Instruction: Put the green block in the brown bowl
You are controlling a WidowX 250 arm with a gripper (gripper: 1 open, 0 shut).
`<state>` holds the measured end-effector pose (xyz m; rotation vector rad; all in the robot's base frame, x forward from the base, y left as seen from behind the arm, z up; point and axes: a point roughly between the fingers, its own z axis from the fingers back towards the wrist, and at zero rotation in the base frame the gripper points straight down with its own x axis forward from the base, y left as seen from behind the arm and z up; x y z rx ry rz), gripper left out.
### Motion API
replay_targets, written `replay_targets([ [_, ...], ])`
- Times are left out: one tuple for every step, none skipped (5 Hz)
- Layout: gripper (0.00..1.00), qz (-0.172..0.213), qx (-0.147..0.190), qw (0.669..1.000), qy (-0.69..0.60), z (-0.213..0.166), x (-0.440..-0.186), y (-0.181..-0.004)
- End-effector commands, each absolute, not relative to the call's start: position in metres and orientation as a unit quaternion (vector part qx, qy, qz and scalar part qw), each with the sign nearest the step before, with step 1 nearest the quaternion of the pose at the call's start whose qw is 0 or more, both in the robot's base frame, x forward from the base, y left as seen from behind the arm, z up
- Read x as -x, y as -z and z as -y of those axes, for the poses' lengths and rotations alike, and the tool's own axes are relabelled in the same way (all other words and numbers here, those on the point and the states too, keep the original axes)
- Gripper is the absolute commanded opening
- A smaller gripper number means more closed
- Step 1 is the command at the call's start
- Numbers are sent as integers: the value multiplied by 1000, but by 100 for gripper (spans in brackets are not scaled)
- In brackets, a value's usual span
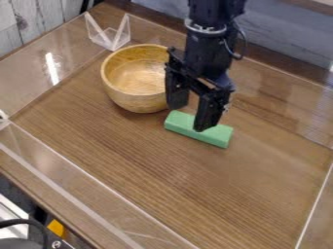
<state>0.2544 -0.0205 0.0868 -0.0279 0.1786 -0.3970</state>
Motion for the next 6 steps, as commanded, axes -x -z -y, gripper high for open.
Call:
replay_targets([
  [100,-67,7,966,249,23,-256,-94],
  [100,-66,2,950,305,23,-255,-93],
  [100,-63,-6,933,354,22,-255,-90],
  [100,-60,-12,923,379,21,-256,-85],
  [100,-55,-18,916,396,19,-257,-80],
  [100,-51,-24,909,414,18,-258,-75],
])
